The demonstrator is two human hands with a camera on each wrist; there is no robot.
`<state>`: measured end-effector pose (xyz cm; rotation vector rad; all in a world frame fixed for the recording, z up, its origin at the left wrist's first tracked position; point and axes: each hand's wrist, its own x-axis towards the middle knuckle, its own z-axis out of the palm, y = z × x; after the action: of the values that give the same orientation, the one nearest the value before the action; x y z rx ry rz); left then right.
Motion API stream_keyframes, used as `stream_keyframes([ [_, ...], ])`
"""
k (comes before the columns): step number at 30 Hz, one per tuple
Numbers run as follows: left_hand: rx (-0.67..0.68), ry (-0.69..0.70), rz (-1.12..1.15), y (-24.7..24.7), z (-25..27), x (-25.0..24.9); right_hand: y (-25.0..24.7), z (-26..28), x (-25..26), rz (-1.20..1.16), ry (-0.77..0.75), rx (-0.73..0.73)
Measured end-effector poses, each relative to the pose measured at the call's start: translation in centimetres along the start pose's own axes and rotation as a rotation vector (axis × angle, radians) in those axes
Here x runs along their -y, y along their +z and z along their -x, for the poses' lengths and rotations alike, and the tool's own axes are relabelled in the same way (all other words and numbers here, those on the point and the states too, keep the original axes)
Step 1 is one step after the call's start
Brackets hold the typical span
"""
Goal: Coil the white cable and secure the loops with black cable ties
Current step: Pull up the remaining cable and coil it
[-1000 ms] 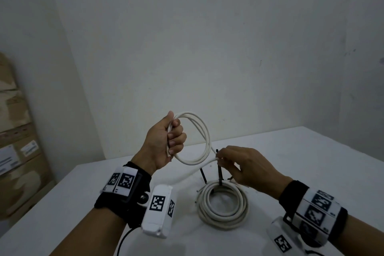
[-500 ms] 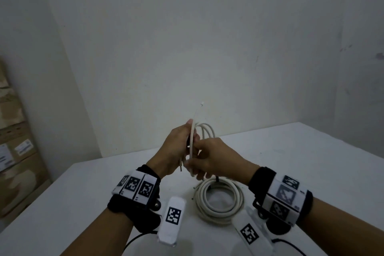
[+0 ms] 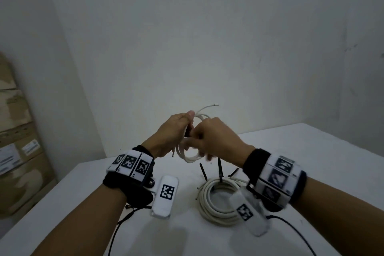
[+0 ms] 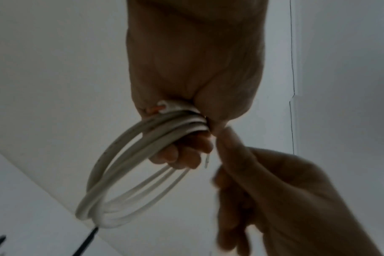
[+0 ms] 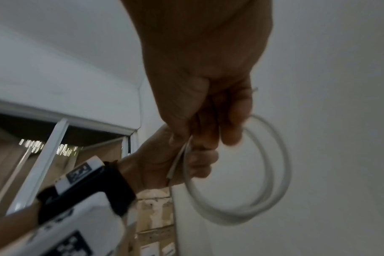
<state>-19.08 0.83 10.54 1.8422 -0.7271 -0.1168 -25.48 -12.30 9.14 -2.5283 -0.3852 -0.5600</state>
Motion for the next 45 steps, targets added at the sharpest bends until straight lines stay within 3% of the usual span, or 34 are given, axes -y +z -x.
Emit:
stream_keyframes([
  [2,0.057,-0.036,0.018,-0.9,0.2,-0.1,-1.3,0.0,-0.8,0.338,-0.175,-0.310],
  [4,0.089,-0.073,0.067,-1.6,0.4,-0.4,-2.6,-0.1,-1.8,0.406,-0.296,-0.472],
  [8,0.151,-0.126,0.194,-1.9,0.4,-0.7,-4.1,-1.4,-3.0,0.483,-0.213,-0.215],
  [10,0.182,-0.149,0.252,-1.8,0.3,-0.8,-4.4,-1.6,-3.0,0.457,-0.201,-0.169],
  [14,0.220,-0.181,0.362,-1.7,0.5,-0.3,-4.3,-1.8,-2.8,0.211,-0.206,-0.257],
  [18,0.236,-0.201,0.553,-1.8,0.5,-0.3,-3.0,-1.8,-2.9,0.035,-0.082,-0.319],
  [20,0.238,-0.200,0.644,-1.8,0.5,-0.3,-2.2,-1.8,-3.1,-0.228,-0.004,-0.315],
  [23,0.205,-0.187,0.693,-1.5,0.6,-0.2,-1.2,-1.4,-3.0,-0.798,0.064,-0.174],
  [24,0.191,-0.182,0.682,-1.4,0.6,-0.1,-0.8,-1.3,-3.0,-0.860,0.057,-0.156],
  [34,-0.025,-0.166,0.400,-0.6,1.4,-0.2,0.5,-1.6,-2.8,-0.962,0.078,-0.218],
  [36,-0.079,-0.115,0.399,-0.9,1.4,-0.3,0.4,-1.5,-3.0,-1.016,0.074,-0.177],
  [41,-0.180,-0.019,0.406,-1.4,1.4,-0.1,0.0,-1.1,-3.6,-1.417,0.133,0.008],
  [45,-0.163,0.048,0.193,-0.8,1.8,0.4,-0.2,-1.2,-3.6,-1.371,0.147,-0.024],
])
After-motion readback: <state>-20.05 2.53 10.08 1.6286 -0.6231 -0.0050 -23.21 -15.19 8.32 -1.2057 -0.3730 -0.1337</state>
